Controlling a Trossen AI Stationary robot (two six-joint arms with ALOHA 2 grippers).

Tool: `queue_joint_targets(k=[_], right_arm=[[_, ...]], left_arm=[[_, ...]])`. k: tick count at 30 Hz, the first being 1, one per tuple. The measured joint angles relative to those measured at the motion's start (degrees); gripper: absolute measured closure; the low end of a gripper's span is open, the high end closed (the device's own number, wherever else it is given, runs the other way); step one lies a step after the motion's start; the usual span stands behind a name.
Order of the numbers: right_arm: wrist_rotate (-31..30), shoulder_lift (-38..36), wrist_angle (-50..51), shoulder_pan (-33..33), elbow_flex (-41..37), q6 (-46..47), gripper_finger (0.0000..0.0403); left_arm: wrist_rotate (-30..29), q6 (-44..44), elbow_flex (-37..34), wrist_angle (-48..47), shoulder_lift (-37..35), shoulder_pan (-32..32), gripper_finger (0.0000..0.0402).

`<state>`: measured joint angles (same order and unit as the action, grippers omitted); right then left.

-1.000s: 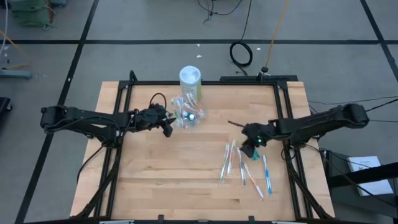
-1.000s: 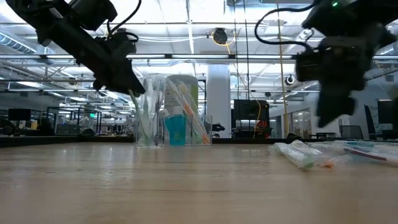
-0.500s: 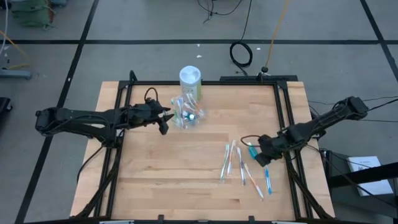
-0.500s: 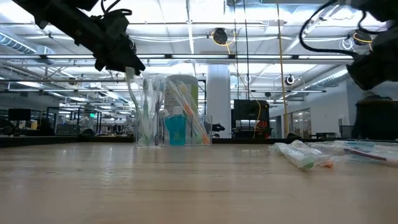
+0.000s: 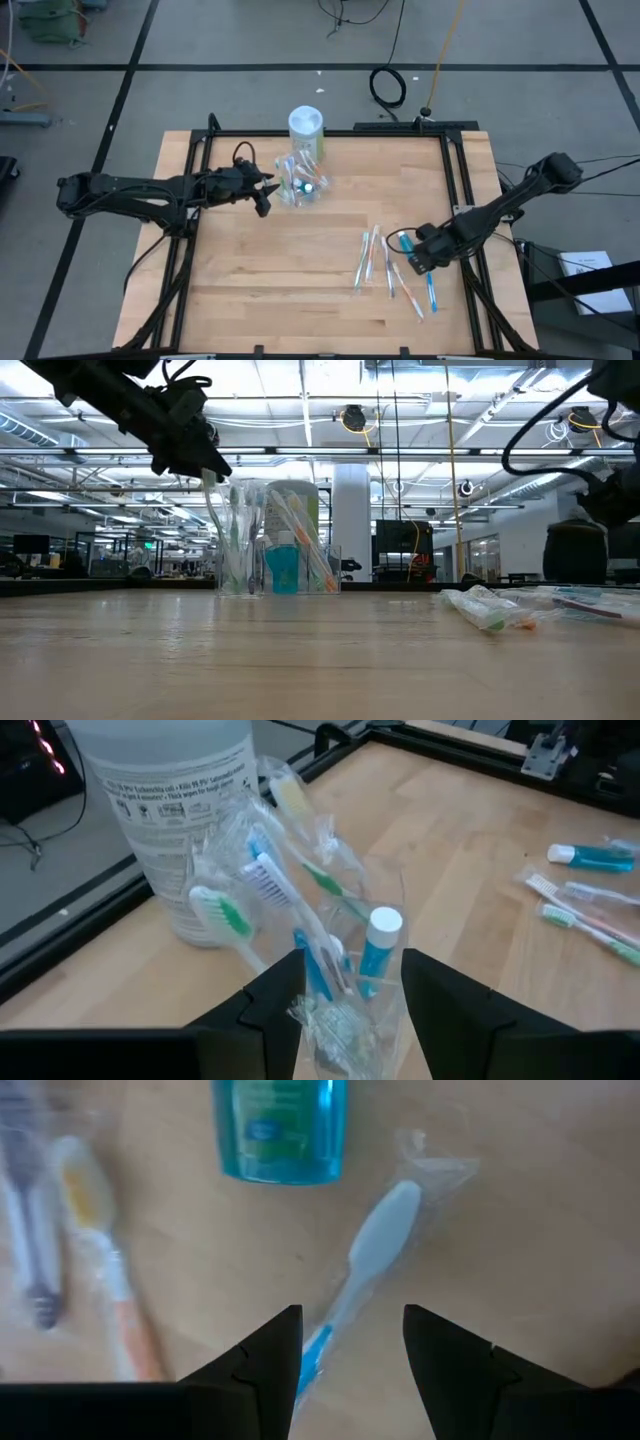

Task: Pick & Place toothbrushing station
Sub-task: Put the blue toothbrush into the transparent organizer

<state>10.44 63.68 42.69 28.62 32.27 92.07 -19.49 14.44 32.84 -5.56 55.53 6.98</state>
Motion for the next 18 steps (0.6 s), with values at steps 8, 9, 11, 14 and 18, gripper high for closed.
queue_joint_targets(k=[8, 9, 11, 14, 18], right_arm=[[0.05, 5.34, -0.65, 0.00, 0.05, -1.56, 0.0236], [0.11, 5.73, -0.89, 0.00, 0.09, -2.13, 0.0237], [0.07, 6.08, -1.12, 0.00, 0.15, -3.00, 0.0244], [0.11, 6.12, -1.24, -0.03, 0.13, -3.56, 0.0271], [0.26, 5.66, -1.71, -0.16, 0.02, -3.82, 0.0319]], left_arm=[[0.02, 0.90, -0.02, -2.11, 0.00, 0.02, 0.0229], [0.02, 0.92, -0.02, -2.10, 0.00, 0.02, 0.0229], [0.03, 1.06, -0.02, -2.07, 0.00, 0.02, 0.0229], [0.04, 1.34, -0.04, -2.06, 0.00, 0.02, 0.0229], [0.09, 2.03, -0.04, -2.07, 0.00, 0.02, 0.0229]])
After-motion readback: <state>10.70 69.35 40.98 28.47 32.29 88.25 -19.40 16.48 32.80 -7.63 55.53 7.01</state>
